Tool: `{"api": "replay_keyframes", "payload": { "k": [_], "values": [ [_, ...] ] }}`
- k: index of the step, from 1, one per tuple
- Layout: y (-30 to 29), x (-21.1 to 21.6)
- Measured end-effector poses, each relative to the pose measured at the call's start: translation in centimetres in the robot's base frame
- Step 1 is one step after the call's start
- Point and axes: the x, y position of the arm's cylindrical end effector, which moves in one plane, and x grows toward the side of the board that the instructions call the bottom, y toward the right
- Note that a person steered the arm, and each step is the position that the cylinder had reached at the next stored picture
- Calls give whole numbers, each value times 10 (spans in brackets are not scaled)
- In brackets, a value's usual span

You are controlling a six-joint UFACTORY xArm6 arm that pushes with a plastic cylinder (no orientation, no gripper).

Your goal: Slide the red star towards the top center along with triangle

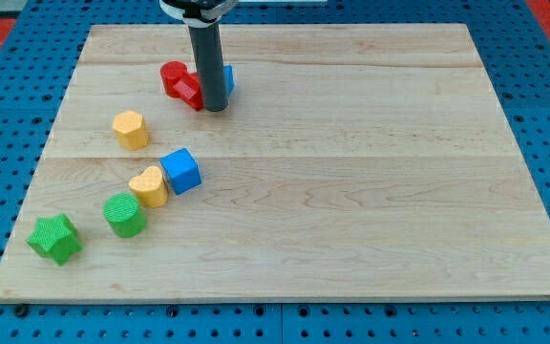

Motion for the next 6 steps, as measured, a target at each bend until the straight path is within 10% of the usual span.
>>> {"api": "replay_keyframes", "payload": {
  "k": [1, 6],
  "values": [
    [-14, 48],
    [3, -61]
  ]
}}
